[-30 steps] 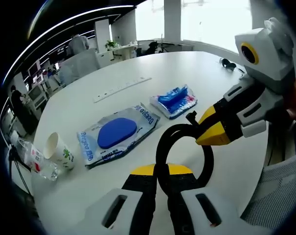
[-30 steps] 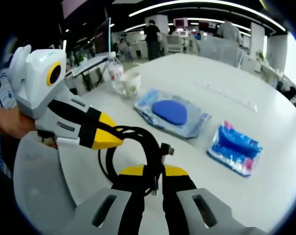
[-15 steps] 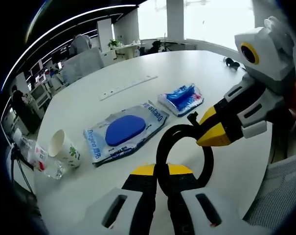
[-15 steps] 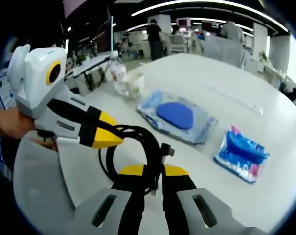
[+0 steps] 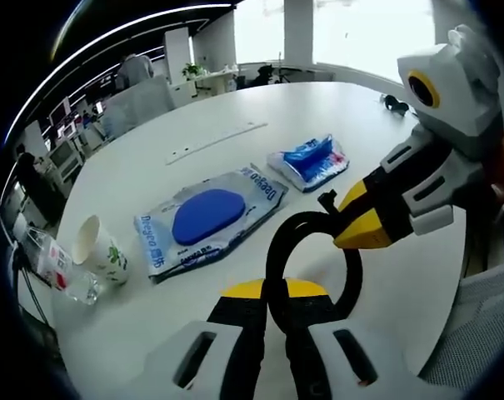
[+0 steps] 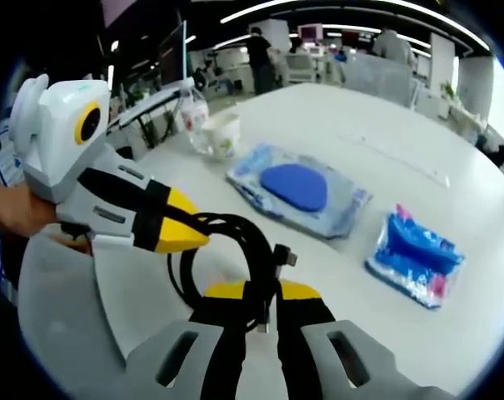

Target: Arrange the tabletop items into an orderly group along one side of the table until the central work area is clear of visible clutter.

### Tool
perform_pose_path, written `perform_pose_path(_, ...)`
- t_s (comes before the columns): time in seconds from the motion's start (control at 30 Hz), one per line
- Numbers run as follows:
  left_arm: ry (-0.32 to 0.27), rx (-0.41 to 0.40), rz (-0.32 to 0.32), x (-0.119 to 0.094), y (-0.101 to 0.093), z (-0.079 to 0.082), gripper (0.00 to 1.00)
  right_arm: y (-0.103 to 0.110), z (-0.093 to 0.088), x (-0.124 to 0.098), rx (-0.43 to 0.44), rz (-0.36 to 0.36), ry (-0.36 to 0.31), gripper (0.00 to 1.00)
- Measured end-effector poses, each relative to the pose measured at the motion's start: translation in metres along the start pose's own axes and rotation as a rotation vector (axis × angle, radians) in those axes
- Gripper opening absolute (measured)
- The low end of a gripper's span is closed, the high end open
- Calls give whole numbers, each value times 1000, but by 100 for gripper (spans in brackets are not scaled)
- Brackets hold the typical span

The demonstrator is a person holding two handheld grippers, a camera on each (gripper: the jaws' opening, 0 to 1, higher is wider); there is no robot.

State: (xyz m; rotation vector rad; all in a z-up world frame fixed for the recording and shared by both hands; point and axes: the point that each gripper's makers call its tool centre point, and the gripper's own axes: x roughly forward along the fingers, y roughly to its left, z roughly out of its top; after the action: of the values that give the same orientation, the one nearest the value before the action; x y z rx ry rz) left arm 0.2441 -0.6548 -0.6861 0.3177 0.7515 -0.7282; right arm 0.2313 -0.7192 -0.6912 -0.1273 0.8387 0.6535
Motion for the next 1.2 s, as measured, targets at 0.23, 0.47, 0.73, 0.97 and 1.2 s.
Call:
perform_pose_path(0.23,5,5,-2,8,3,-2,5,-3,-1,6,-7,-2,9,9)
perform_pose_path(0.47,12,3,-3,12,8,-5,5,-4,-2,12,7,7,10,9)
perform_pose_path(0.73,24,-4,-6,19,12,-8,6,-7,-4,22,10,10,20,9)
perform_pose_path(0.97,34,-6,-14,25,13,-11,6,-10,-7,27,6,13,28,9)
perform_pose_path(1.2,52,-6,-22,33,14,-16,7,-13,-10,32,-5,13,40,10)
